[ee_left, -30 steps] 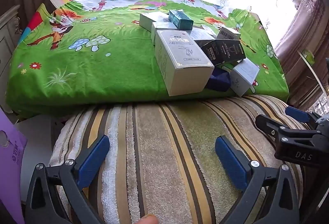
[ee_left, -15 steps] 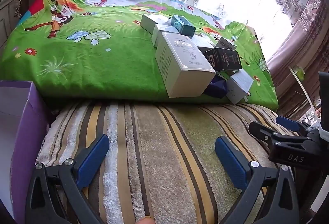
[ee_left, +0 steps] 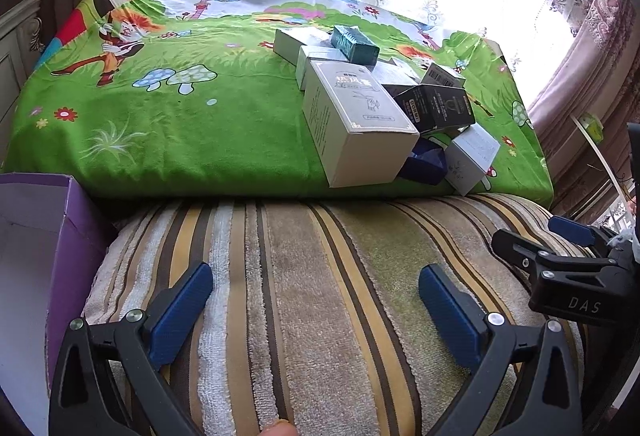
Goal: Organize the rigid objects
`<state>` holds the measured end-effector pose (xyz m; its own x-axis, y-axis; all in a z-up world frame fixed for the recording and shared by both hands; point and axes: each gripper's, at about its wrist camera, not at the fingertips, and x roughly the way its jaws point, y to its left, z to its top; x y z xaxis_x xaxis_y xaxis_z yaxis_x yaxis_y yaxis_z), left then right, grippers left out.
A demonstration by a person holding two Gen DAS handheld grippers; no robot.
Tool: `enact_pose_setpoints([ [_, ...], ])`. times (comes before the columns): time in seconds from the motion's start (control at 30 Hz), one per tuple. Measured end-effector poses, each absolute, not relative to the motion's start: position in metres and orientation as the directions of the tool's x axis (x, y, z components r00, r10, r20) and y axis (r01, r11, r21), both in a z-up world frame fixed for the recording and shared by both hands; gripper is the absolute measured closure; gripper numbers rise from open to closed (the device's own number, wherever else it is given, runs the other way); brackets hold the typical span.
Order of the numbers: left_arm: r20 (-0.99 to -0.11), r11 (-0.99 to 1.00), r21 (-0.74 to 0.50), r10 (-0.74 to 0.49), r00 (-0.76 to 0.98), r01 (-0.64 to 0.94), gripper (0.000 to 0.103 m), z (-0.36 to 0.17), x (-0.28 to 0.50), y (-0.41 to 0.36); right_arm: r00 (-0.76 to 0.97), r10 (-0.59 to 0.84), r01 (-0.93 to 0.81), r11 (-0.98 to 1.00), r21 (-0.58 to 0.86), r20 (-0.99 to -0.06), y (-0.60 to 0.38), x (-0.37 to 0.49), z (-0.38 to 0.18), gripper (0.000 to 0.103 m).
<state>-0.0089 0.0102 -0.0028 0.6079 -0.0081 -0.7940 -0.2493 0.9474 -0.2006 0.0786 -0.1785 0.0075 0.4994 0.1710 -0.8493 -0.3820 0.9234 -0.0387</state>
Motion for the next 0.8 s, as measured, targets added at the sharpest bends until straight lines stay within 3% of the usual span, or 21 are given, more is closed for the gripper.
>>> enact_pose_setpoints([
  [0.8, -0.804, 0.951, -0.165, 0.024, 0.595, -0.262, 0.0, -0.0039, -0.0089, 0.0044, 0.502, 0.17, -0.381, 0.923, -0.041, -0.848, -0.1788, 0.078, 0.0078, 0.0],
])
